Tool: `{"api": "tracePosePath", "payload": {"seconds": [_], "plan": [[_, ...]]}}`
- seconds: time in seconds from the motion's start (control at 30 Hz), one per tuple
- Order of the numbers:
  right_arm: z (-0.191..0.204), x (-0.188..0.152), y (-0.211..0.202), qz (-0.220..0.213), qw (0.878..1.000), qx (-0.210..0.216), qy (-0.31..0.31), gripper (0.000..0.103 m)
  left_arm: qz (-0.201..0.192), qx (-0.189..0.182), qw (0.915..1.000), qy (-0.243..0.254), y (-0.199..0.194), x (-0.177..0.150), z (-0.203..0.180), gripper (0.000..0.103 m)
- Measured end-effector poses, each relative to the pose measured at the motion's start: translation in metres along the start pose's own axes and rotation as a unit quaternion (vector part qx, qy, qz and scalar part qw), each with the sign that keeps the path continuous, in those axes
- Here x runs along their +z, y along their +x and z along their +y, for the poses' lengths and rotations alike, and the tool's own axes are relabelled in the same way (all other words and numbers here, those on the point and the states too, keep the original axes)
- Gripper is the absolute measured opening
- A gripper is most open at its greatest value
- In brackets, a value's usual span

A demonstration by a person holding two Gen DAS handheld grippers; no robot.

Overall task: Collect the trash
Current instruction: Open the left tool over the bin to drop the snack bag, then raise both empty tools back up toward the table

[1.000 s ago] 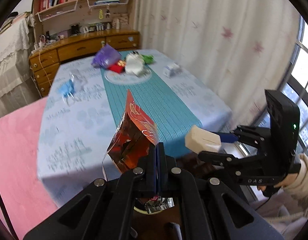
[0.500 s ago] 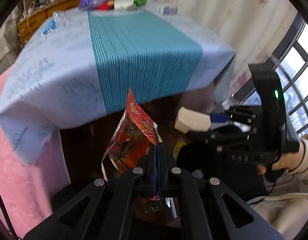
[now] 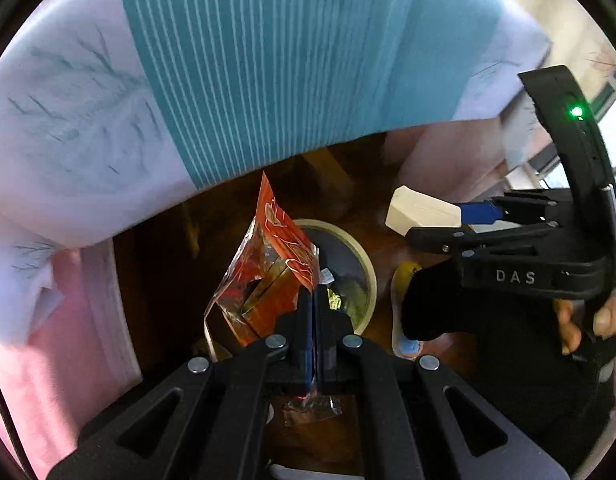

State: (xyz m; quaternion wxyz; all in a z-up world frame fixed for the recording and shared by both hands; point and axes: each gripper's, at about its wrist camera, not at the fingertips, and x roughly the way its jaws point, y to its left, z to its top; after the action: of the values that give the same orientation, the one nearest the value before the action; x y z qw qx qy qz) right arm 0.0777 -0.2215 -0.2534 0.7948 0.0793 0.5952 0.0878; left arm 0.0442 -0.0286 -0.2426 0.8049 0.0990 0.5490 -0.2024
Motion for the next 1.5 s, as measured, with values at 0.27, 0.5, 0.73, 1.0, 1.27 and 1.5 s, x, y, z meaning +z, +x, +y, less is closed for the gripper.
{"api": "tracePosePath", "payload": {"seconds": [0.27,0.5,0.73,1.0,1.27,1.5], "plan": [[-0.012,-0.002,0.069,0.033,0.998,0.014,0.059,0.05,0.014,0.028,0.9995,0.002,0.066,0.001,0.0,0.0],[-0.028,-0.005,0.117,0.044,0.992,0.023,0.112,0.05,0.017,0.028,0.9994,-0.005,0.111,0.003,0.002,0.0],[-0.034,0.001,0.13,0.038,0.992,0.015,0.116,0.05,0.014,0.035,0.9992,-0.009,0.131,0.006,0.003,0.002],[-0.032,0.005,0.139,0.044,0.993,0.024,0.111,0.052,0.025,0.059,0.9979,-0.001,0.143,0.009,0.006,0.028],[-0.027,0.004,0.14,0.042,0.995,0.01,0.091,0.052,0.023,0.076,0.9965,-0.026,0.142,0.006,0.021,0.038],[-0.022,-0.003,0.134,0.041,0.996,-0.006,0.076,0.052,0.018,0.064,0.9962,-0.055,0.134,0.002,0.027,0.046]]}}
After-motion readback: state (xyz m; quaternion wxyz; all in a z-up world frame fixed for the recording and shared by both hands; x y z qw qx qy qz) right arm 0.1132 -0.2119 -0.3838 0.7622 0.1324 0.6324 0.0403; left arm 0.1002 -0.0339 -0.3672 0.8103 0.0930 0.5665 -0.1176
